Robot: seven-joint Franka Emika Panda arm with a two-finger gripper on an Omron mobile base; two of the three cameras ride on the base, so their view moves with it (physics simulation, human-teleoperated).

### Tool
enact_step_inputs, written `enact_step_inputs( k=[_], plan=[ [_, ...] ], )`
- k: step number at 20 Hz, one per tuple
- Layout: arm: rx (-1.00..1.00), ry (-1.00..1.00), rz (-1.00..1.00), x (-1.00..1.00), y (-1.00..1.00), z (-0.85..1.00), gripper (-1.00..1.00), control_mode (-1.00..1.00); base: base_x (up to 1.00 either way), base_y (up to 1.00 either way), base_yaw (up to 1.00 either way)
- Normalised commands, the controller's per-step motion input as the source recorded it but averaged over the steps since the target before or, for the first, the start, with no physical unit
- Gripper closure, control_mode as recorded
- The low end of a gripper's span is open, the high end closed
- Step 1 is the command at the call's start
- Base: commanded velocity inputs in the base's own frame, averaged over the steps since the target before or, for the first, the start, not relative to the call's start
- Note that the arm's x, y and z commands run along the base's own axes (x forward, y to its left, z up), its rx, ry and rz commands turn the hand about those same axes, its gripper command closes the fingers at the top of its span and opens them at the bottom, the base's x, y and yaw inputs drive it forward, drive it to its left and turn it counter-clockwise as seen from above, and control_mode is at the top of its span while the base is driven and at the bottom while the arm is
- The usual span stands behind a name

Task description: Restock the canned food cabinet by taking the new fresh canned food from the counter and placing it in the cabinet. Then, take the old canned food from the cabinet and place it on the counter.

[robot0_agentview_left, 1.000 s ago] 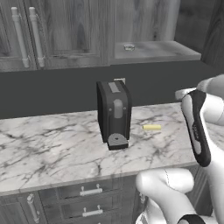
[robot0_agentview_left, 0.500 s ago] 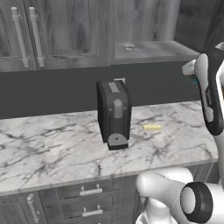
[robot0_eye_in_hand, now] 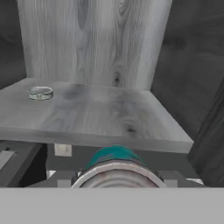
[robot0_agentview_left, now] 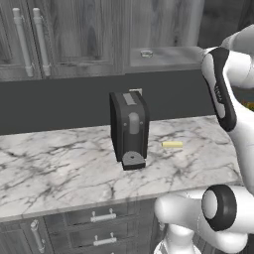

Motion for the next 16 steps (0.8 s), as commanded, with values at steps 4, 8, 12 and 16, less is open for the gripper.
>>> enact_step_inputs(
  k=[4,8,12,16],
  plan=[
    [0.00,0.05,0.00,0.85,-0.13,0.00,1.00,-1.00,0.00,0.00,0.00],
    [0.00,0.10,0.00,0.66,-0.09,-0.03,1.00,-1.00,0.00,0.00,0.00],
    [0.00,0.10,0.00,0.64,-0.02,0.00,1.00,-1.00,0.00,0.00,0.00],
    [0.00,0.05,0.00,0.59,-0.02,0.00,1.00,-1.00,0.00,0.00,0.00]
  ],
)
